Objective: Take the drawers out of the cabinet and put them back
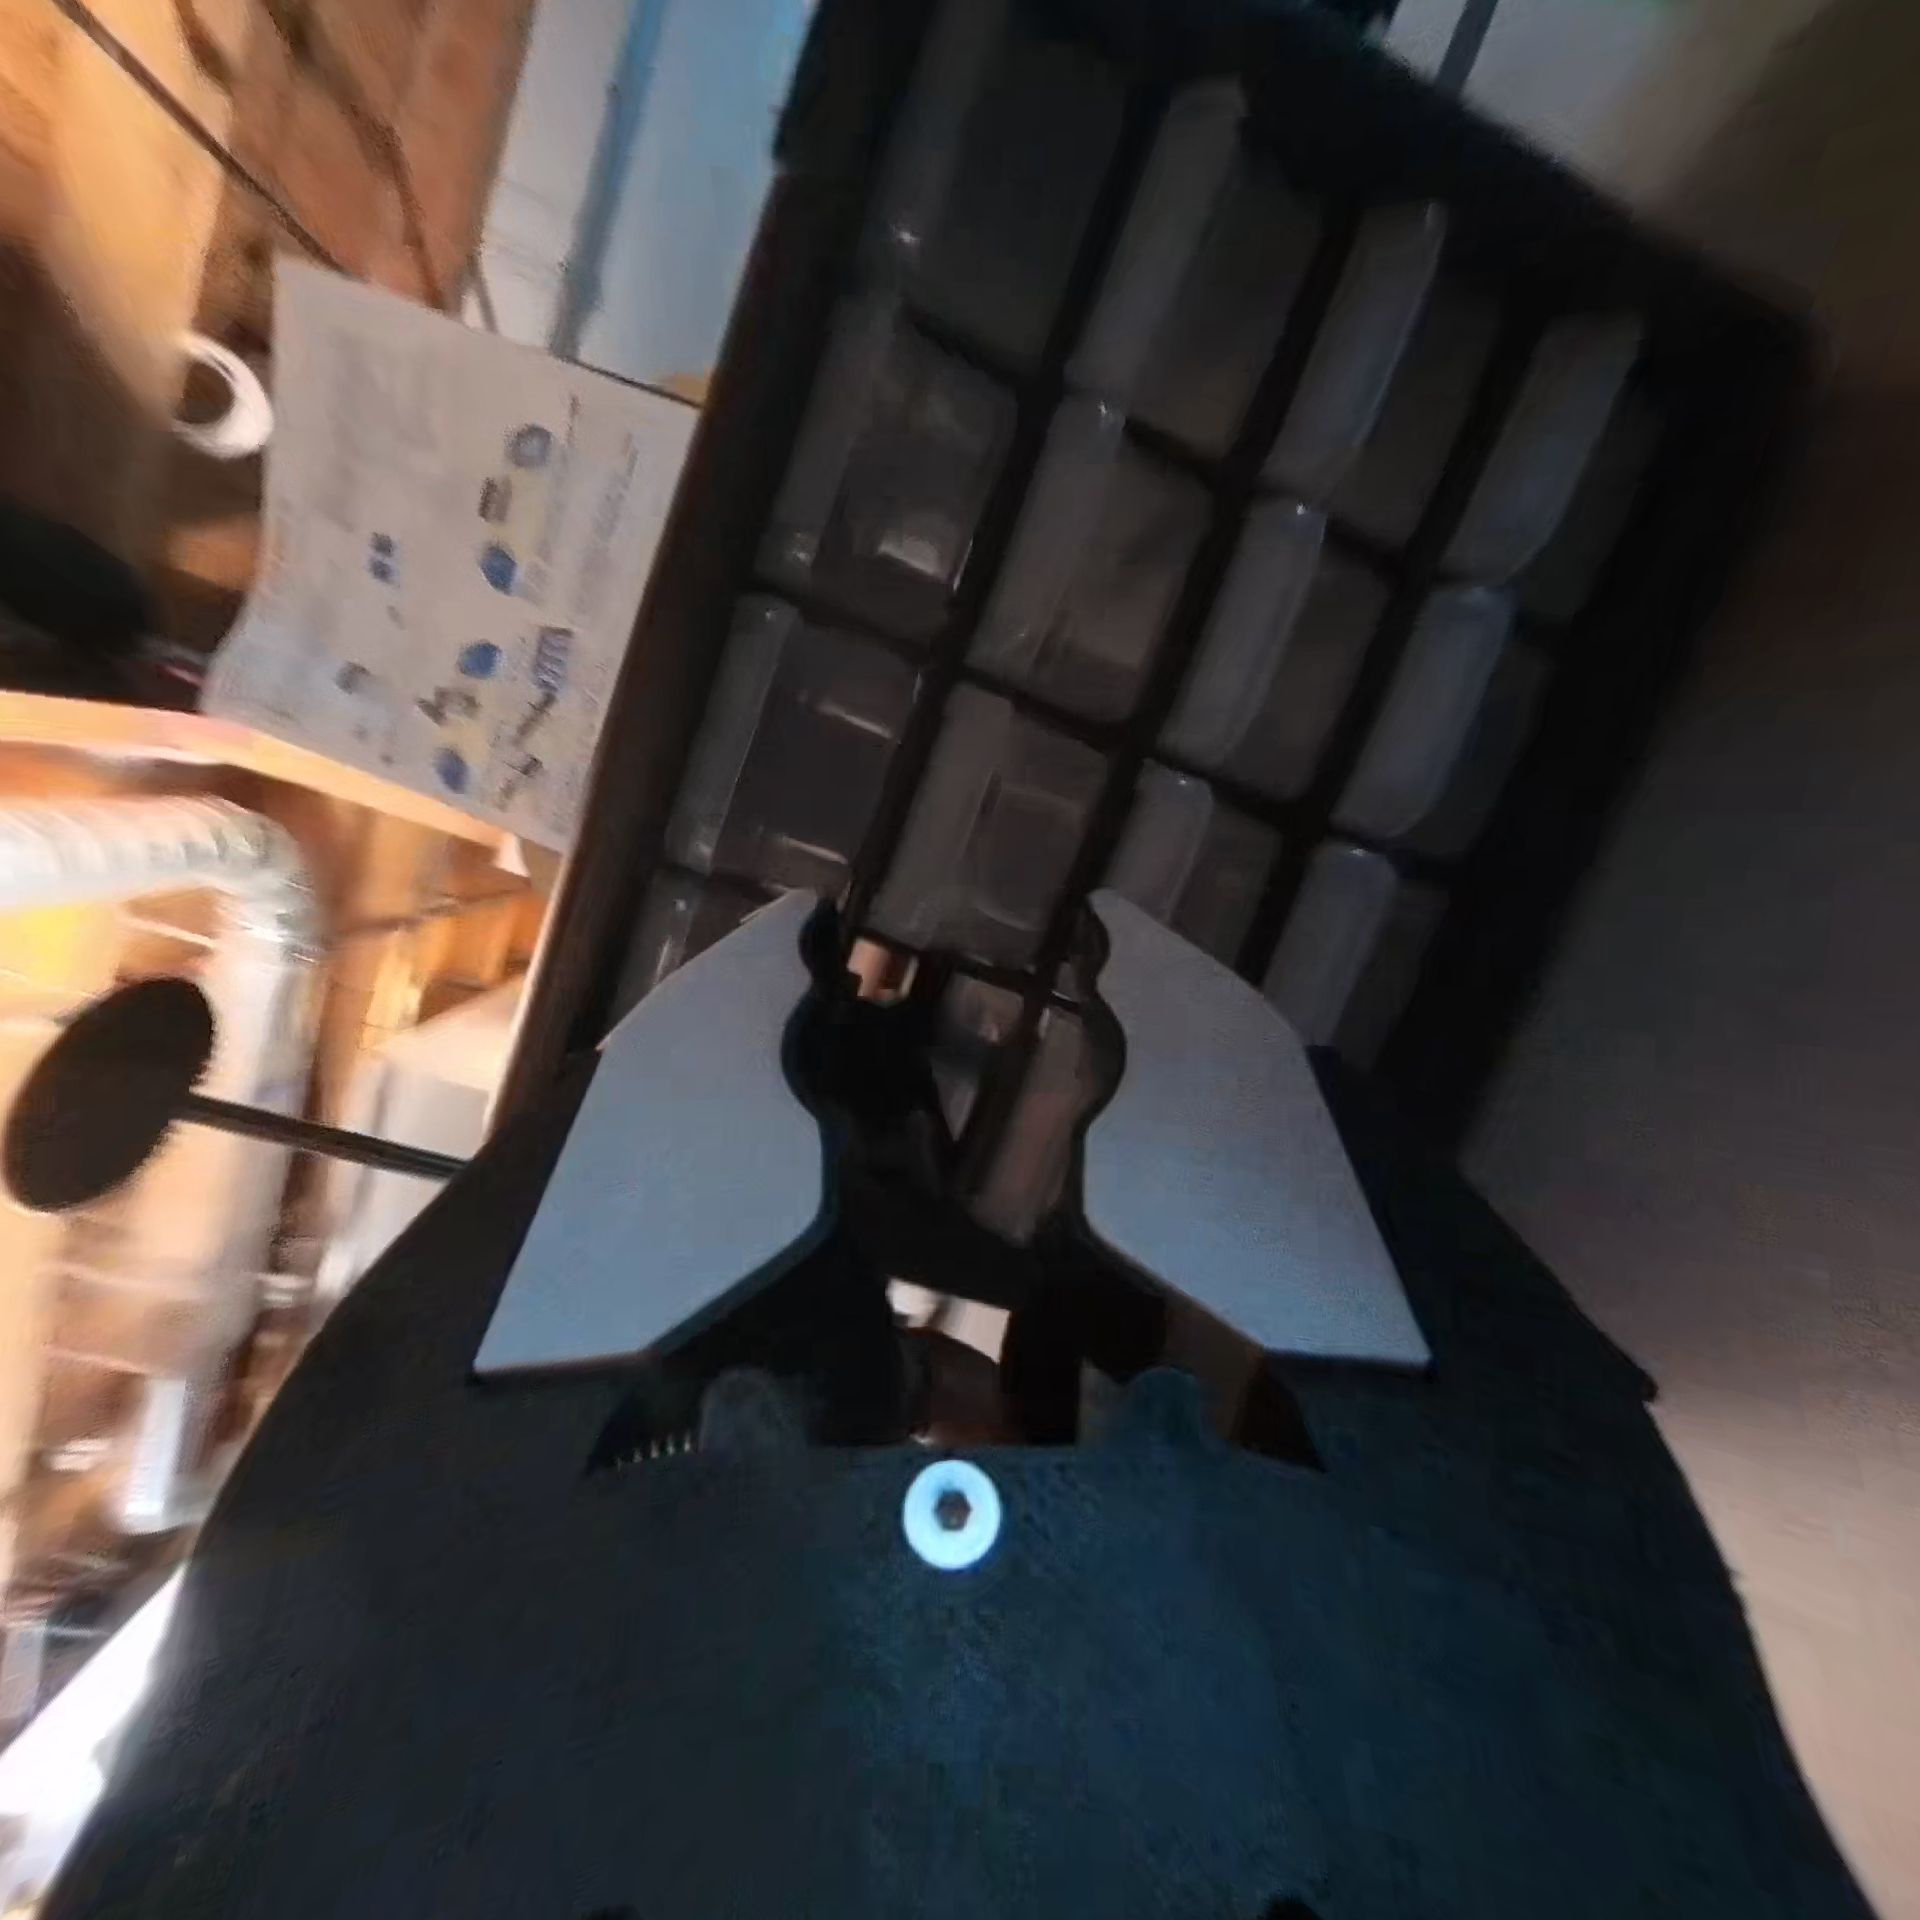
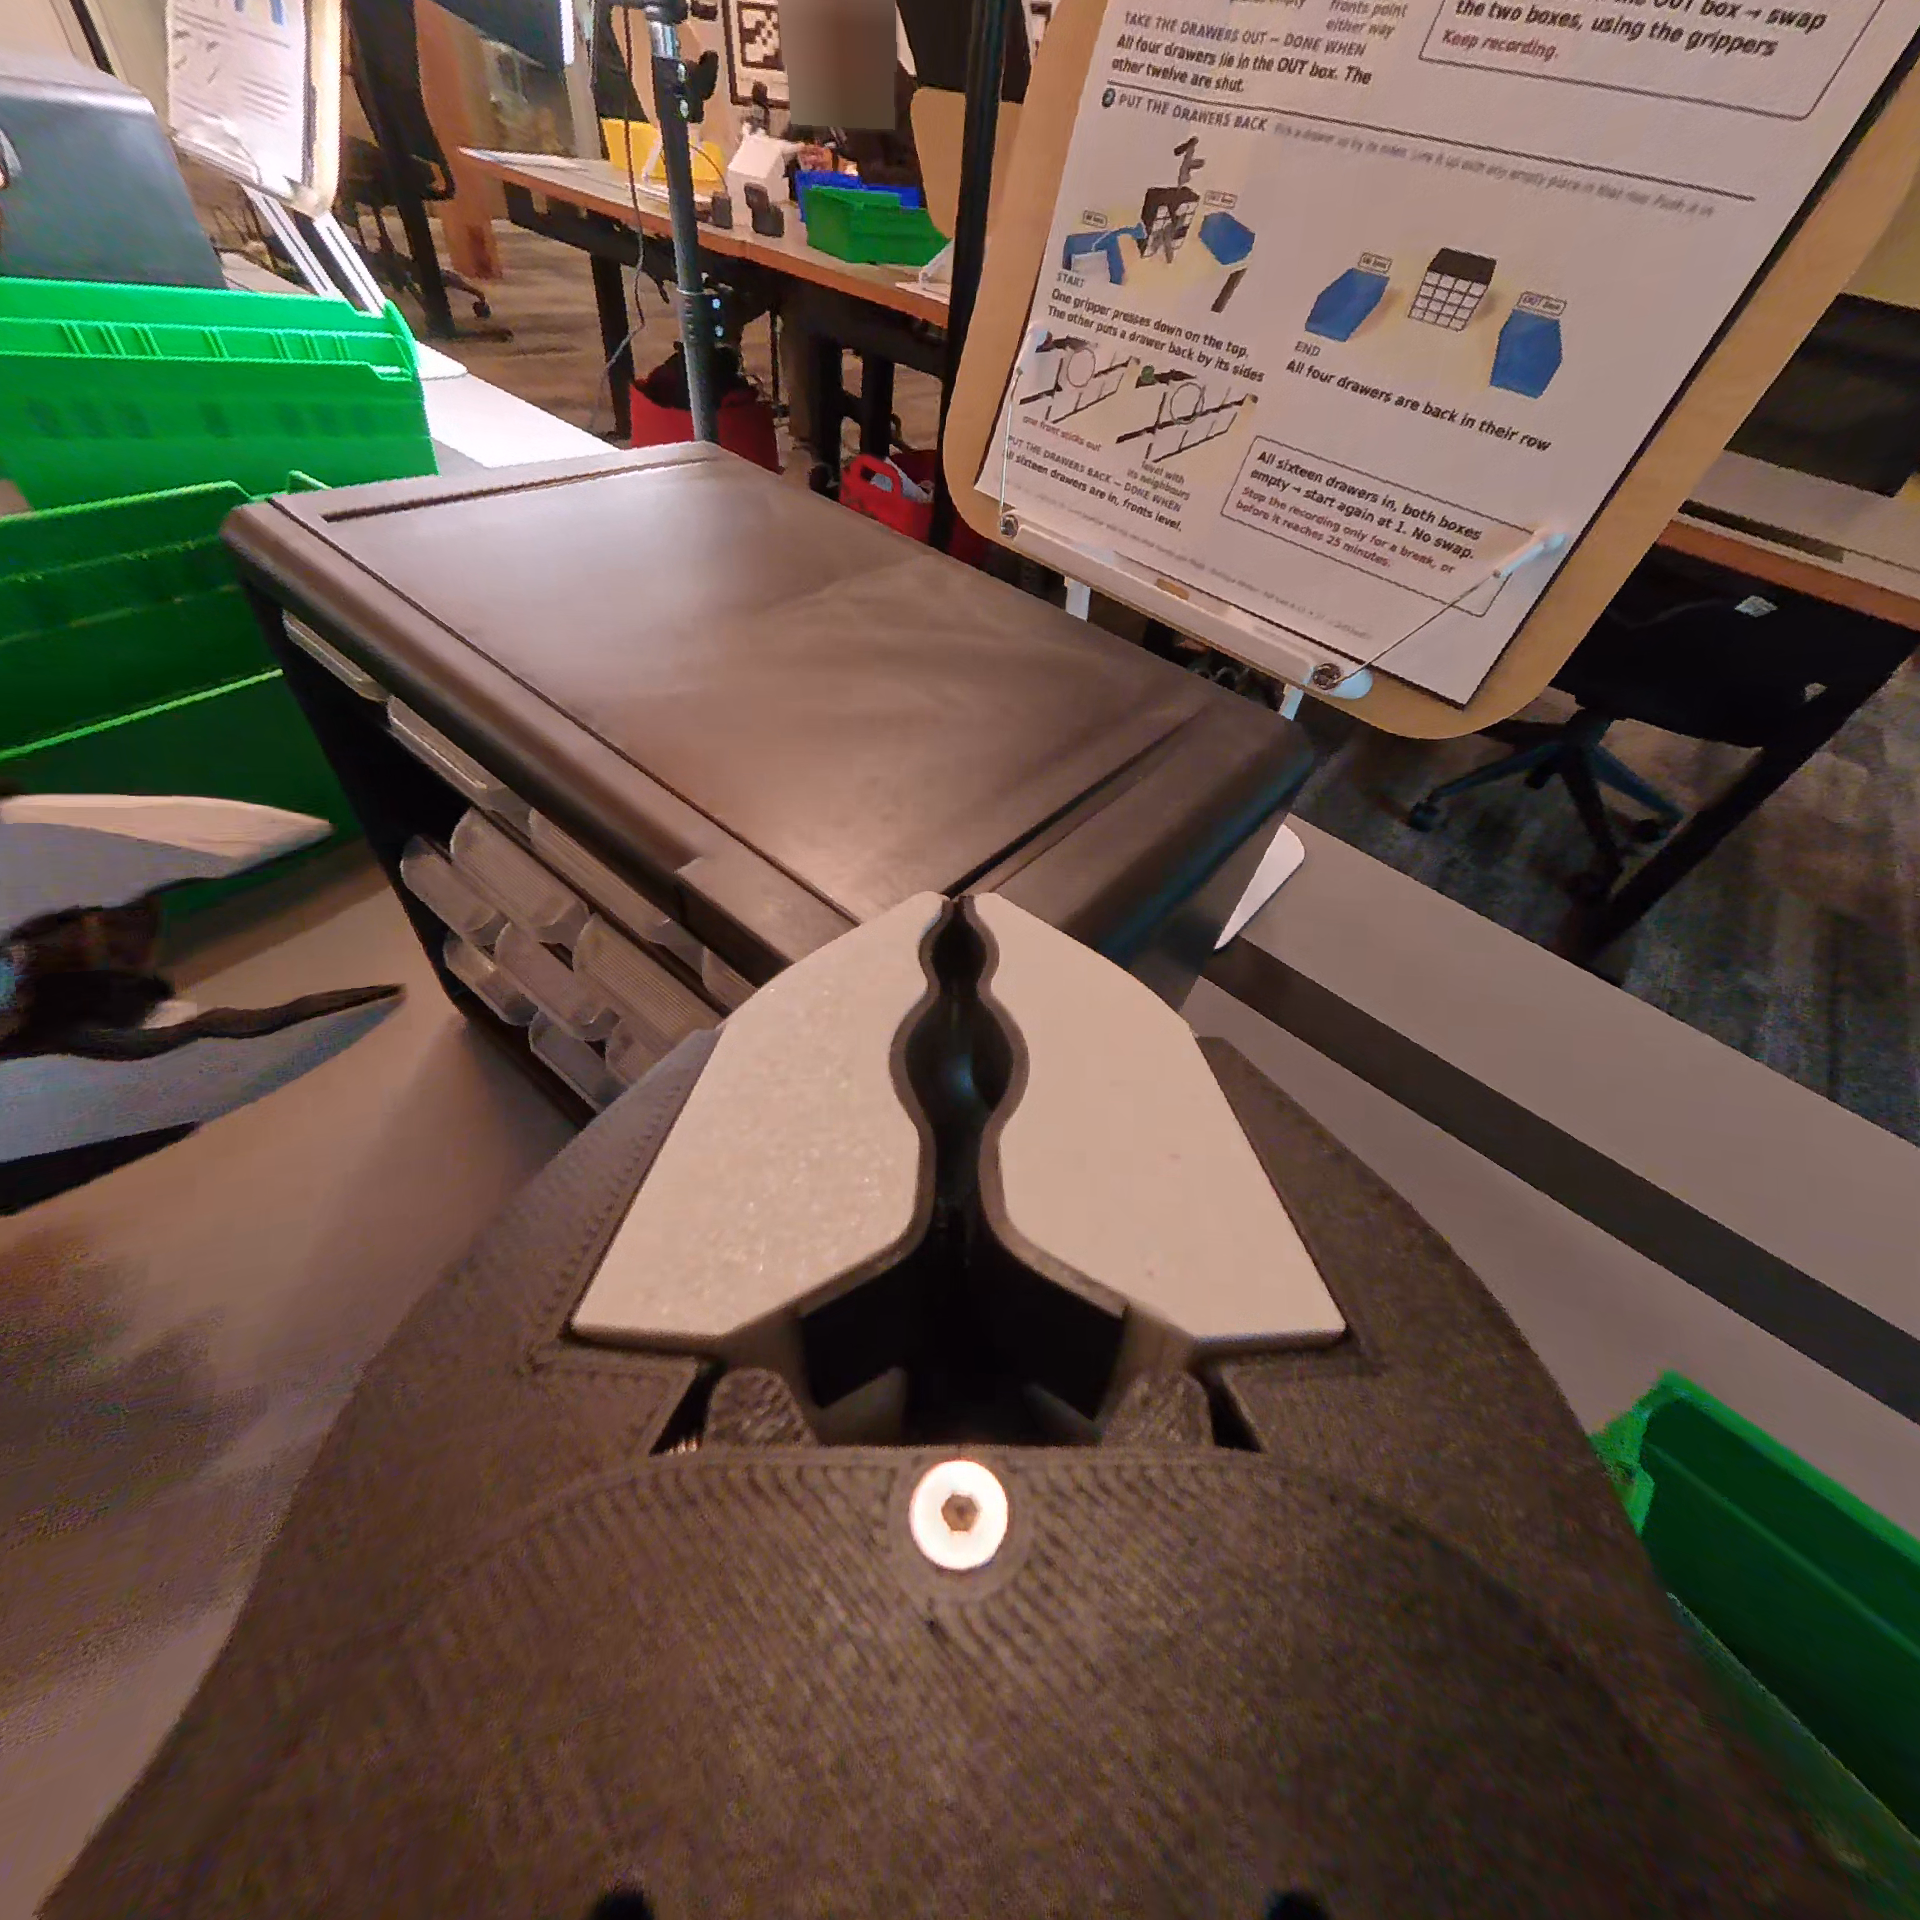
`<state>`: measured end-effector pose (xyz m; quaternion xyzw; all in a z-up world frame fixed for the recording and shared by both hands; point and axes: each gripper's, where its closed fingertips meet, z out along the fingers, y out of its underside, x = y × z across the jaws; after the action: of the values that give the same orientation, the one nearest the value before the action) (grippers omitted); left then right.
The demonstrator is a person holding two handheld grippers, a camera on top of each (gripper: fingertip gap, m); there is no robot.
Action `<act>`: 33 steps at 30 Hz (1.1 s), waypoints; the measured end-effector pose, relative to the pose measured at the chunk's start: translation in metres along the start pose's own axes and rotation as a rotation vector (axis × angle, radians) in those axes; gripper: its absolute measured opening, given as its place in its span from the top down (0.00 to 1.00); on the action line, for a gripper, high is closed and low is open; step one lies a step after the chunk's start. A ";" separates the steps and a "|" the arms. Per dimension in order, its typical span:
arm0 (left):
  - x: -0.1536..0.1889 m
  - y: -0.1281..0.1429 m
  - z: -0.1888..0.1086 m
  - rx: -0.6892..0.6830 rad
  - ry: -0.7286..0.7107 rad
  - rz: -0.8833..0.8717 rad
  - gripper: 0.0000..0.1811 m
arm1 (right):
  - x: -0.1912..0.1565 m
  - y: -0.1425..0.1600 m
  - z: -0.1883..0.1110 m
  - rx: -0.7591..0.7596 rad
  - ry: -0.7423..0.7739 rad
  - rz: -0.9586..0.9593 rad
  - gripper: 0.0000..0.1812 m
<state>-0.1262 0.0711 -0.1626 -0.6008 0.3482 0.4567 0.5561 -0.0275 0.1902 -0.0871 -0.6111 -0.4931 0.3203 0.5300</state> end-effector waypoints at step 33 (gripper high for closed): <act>0.006 -0.002 0.012 -0.098 -0.013 0.372 0.74 | 0.000 -0.001 0.000 0.011 0.031 -0.024 1.00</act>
<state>-0.1241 0.0836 -0.1671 -0.5493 0.4272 0.5719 0.4344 -0.0278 0.1904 -0.0867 -0.6071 -0.4903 0.3069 0.5448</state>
